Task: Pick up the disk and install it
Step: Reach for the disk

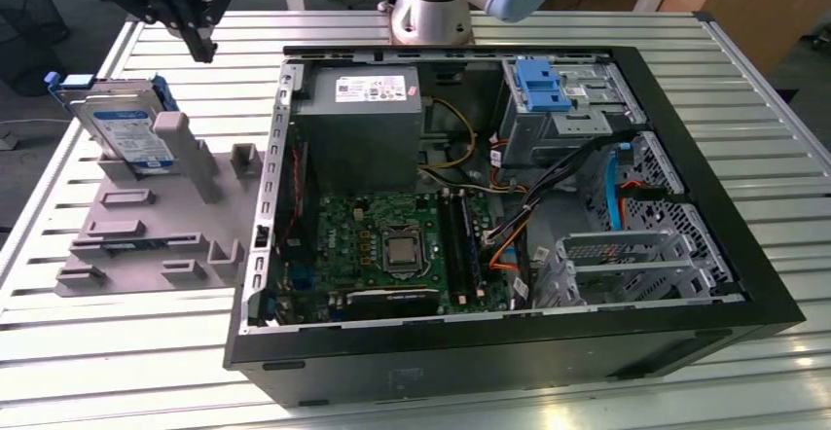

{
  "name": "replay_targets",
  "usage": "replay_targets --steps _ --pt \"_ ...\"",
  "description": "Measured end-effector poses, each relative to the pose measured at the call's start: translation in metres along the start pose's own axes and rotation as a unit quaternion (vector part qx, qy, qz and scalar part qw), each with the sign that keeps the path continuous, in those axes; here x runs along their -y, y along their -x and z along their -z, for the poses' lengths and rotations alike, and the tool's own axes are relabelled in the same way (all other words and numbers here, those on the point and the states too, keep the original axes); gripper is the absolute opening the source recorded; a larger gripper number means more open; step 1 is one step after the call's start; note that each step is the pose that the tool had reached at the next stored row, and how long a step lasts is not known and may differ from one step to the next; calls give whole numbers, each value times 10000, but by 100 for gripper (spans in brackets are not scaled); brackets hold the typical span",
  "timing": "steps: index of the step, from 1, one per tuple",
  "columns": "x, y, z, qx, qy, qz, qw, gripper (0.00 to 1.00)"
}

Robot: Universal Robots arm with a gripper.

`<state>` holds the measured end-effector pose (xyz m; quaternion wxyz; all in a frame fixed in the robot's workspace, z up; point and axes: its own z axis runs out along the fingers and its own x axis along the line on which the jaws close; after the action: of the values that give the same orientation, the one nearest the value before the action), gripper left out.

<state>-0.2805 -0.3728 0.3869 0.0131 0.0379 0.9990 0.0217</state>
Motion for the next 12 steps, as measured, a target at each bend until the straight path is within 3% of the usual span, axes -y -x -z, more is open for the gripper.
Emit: replay_targets --steps 12 --pt "6 -73 -10 0 0 0 10000 11"
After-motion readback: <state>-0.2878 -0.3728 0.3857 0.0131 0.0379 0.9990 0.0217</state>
